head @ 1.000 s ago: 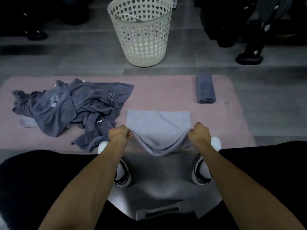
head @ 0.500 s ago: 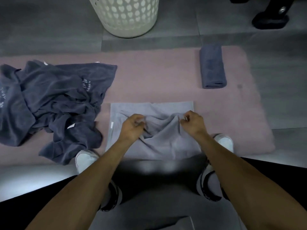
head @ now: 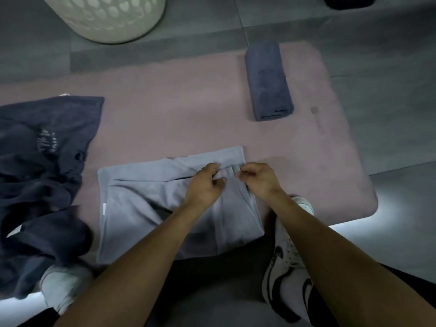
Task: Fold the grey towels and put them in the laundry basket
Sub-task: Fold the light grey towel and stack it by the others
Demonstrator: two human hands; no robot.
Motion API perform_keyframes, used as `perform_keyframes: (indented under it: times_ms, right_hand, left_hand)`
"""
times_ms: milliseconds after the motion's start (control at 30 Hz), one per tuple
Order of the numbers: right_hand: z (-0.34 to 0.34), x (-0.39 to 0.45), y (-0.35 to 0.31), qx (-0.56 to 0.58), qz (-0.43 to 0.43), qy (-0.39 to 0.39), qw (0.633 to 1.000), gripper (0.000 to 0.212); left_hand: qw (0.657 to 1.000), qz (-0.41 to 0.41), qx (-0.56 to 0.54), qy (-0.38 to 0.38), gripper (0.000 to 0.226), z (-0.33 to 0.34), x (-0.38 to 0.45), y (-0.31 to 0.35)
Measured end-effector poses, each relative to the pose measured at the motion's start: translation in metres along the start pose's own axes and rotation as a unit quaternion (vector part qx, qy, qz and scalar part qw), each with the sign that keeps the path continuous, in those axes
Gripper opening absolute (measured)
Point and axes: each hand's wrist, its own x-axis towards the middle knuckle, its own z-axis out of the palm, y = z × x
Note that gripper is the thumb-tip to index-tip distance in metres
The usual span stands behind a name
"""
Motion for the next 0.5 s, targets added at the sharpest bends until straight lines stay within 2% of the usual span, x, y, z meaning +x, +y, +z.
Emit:
perform_keyframes:
  times_ms: [67,233,400,500]
  right_hand:
    - [0.001,0.004,-0.001,0.036,-0.011,0.009,0.999,0.012]
    - [0.001,0.012,0.002,0.130,0.017,0.012,0.991,0.014]
    - [-0.011,0.004,-0.001,0.197,0.033,-0.056,0.978,0.015]
    - [-0.019,-0.004,-0.006,0.224,0.037,-0.070,0.971,0.012]
  left_hand:
    - [1.000,-0.005,-0.022,0.015,0.032,0.006,0.010,0.001]
    - [0.997,0.045,-0.042,0.042,0.002,0.007,0.020,0.009]
    - [0.996,0.068,-0.063,0.003,0.002,-0.008,0.012,0.021]
    - [0.996,0.076,-0.056,-0.002,0.006,-0.012,0.010,0.031]
